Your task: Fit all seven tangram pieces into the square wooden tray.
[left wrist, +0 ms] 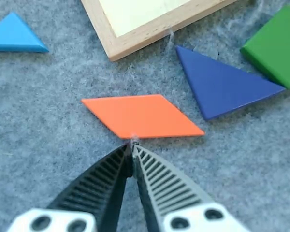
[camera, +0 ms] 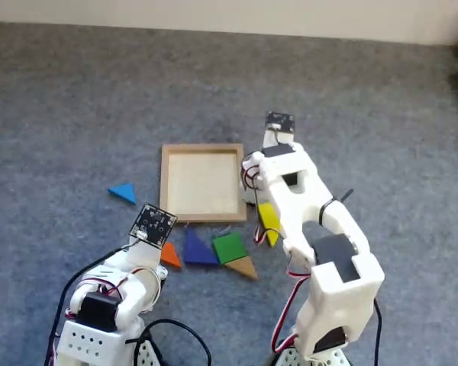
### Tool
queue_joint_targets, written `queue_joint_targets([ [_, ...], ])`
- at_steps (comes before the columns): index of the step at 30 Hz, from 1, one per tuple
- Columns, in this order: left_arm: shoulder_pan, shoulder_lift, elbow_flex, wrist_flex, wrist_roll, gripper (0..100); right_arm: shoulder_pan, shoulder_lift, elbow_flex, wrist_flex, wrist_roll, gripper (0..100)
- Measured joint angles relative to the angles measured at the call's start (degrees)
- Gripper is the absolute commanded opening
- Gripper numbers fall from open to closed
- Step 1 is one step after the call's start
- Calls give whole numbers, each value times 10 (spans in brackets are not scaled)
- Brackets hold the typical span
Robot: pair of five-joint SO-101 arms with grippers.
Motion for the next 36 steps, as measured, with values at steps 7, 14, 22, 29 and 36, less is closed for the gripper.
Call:
queue_joint_targets([
  [7,0,0,0,0,0,7,1,23,-22,0,-30,357],
  [14,0,0,0,0,0,7,1,25,-23,1,-31,183],
  [22,0,0,0,0,0,7,24,24,-32,42,12,170],
  [29,0,0,0,0,0,7,27,25,-35,58,61,172],
  [36,0,0,0,0,0,7,25,-26,-24,76,101,280],
])
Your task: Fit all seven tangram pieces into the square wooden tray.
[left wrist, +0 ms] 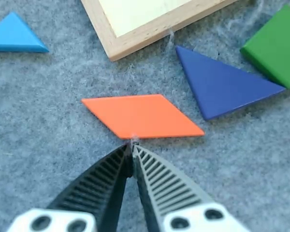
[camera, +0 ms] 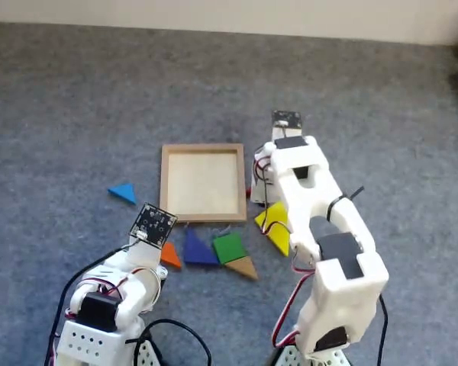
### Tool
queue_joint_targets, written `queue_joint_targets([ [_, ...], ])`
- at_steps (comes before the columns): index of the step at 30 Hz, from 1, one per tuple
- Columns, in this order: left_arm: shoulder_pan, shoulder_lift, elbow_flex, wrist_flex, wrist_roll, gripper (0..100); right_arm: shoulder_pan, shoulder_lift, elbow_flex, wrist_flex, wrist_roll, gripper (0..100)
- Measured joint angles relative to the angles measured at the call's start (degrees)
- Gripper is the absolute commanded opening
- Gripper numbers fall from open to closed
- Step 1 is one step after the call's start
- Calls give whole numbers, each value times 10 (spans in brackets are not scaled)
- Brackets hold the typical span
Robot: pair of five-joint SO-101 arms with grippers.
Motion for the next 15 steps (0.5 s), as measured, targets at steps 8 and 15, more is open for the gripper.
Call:
queue_joint_targets([
  [8,0,0,0,0,0,7,-21,-73,87,-14,2,341],
  [15,0,0,0,0,0,7,-63,-65,91,-24,2,341],
])
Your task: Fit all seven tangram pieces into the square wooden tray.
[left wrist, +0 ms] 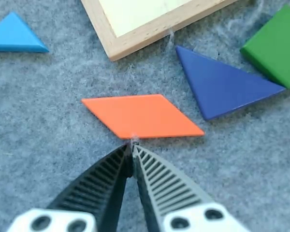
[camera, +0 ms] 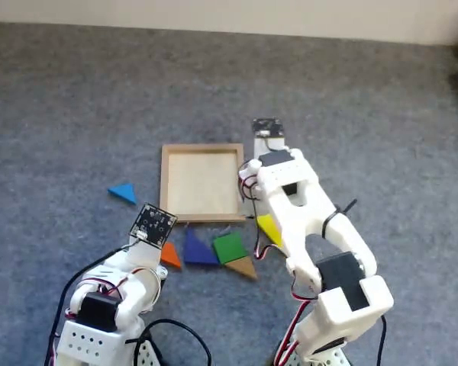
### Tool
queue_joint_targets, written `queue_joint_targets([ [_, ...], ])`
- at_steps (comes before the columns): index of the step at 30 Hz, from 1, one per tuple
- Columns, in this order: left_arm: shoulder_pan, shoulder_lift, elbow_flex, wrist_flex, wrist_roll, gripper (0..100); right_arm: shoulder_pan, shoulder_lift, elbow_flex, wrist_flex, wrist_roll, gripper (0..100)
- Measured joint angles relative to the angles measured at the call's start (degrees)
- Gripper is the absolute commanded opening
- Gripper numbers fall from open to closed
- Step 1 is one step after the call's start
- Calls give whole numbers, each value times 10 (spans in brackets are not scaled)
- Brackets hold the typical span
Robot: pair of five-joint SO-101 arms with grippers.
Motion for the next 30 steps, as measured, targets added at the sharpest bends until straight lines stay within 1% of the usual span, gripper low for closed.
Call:
queue_joint_targets([
  [7,0,0,0,0,0,7,-4,50,-1,0,0,341],
  [24,0,0,0,0,0,7,-4,53,-2,-8,0,340],
  [30,0,0,0,0,0,7,-4,54,-4,-8,-15,340],
])
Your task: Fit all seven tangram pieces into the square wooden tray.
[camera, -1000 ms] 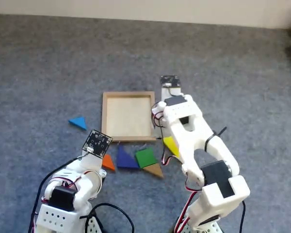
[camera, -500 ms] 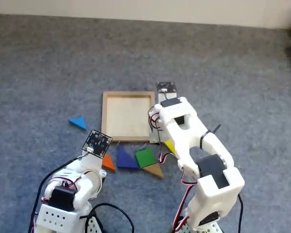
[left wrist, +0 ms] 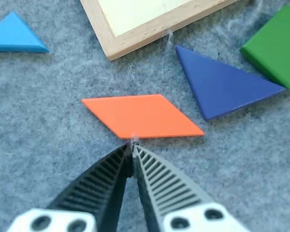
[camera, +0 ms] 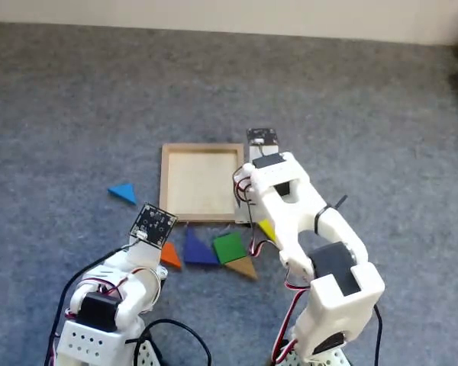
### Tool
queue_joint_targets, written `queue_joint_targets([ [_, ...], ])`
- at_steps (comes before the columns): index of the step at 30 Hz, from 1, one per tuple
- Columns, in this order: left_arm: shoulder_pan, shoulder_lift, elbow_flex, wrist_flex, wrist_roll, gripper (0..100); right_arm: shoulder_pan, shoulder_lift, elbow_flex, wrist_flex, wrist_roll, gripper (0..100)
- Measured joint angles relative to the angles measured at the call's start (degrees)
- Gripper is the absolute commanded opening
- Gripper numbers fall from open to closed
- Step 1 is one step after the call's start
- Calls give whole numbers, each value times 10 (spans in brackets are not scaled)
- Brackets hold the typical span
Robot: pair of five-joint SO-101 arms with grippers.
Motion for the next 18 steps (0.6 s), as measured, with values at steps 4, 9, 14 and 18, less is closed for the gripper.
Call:
queue_joint_targets([
  [4,0,0,0,0,0,7,0,0,-1,-9,-1,340],
  [9,0,0,0,0,0,7,0,0,-1,-9,-1,340],
  [14,0,0,0,0,0,7,0,0,-1,-13,-1,340],
  [18,0,0,0,0,0,7,6,0,-1,-23,-1,339],
])
